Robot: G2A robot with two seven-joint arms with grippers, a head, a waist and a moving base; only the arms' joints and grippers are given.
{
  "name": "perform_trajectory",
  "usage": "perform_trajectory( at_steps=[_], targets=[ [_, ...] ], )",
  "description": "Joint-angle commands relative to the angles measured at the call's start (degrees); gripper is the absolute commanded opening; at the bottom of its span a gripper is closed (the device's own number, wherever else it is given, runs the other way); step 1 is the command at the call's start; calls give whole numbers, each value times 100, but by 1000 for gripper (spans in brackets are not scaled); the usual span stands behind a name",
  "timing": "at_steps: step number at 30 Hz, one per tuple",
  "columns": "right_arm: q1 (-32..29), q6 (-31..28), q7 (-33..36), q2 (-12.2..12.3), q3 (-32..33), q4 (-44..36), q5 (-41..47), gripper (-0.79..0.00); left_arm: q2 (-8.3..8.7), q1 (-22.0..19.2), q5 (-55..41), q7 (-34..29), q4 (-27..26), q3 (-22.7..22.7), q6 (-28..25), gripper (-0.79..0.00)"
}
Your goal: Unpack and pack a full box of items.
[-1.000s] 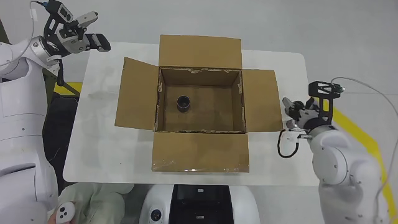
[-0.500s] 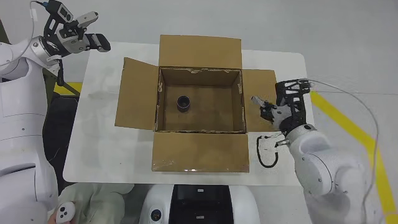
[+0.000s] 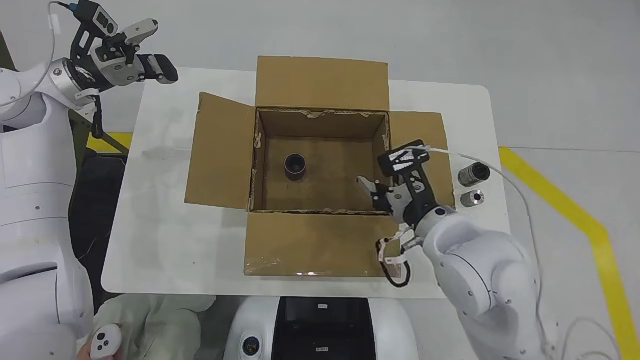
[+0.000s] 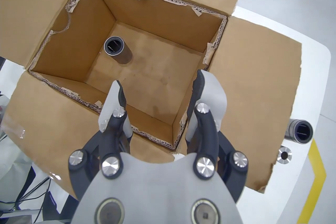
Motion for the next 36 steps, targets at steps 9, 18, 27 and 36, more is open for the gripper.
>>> perform_trajectory(
  at_steps=[9,18,27,36],
  targets=[
    [1,-18,-67,1,15,66,88,-317,0,0,0,0,0,0,0,0],
    [1,-18,-67,1,15,66,88,-317,0,0,0,0,0,0,0,0],
    [-88,41,-224,8,93,78,64,-151,0,0,0,0,0,0,0,0],
    [356,-412,-216,-2,-28,527,436,-157,0,0,0,0,0,0,0,0]
  ],
)
